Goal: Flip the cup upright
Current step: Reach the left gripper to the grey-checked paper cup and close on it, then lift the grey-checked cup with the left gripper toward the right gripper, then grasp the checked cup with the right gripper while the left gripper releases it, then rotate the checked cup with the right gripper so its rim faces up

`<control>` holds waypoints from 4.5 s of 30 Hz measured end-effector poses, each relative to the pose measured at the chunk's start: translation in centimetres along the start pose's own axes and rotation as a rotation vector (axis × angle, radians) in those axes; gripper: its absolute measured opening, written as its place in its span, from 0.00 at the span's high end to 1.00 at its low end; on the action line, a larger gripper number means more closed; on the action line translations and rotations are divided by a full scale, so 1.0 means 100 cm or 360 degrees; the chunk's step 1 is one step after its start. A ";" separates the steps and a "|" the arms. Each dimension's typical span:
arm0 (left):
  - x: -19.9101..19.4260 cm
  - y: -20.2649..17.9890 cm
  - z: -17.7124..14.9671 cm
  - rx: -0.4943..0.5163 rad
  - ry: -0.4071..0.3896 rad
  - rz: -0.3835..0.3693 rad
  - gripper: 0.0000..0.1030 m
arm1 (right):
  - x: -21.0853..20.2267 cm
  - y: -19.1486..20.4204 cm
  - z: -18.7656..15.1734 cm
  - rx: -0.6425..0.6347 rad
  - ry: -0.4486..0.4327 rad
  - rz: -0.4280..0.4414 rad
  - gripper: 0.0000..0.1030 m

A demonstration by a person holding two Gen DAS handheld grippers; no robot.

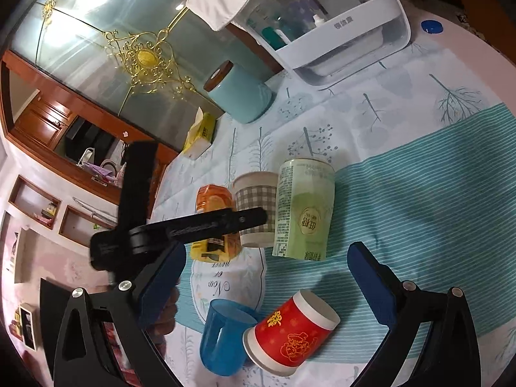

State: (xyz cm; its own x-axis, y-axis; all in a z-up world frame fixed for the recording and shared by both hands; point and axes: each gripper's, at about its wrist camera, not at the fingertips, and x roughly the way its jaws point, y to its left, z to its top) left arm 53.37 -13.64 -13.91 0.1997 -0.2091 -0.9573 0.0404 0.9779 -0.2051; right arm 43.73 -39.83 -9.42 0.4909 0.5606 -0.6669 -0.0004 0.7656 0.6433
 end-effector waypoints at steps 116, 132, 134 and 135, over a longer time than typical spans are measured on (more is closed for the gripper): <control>-0.120 0.123 -0.434 -0.0378 -0.0116 -0.0306 0.36 | -0.073 0.127 -0.377 -0.0917 -0.0747 -0.0313 0.37; -0.118 0.125 -0.434 -0.0363 -0.0144 -0.0279 0.36 | -0.035 0.125 -0.409 -0.1035 -0.0706 -0.0320 0.35; -0.118 0.126 -0.434 -0.0371 -0.0141 -0.0274 0.36 | -0.039 0.123 -0.420 -0.1064 -0.0713 -0.0321 0.34; -0.118 0.126 -0.433 -0.0374 -0.0141 -0.0280 0.36 | -0.039 0.123 -0.422 -0.1074 -0.0713 -0.0324 0.34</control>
State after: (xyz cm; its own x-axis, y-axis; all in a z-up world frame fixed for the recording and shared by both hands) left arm 9.10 1.01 -14.02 0.2946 -0.3644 -0.8834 -0.1436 0.8971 -0.4179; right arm 5.02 -19.26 -14.79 0.8377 0.3216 -0.4415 -0.3262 0.9429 0.0679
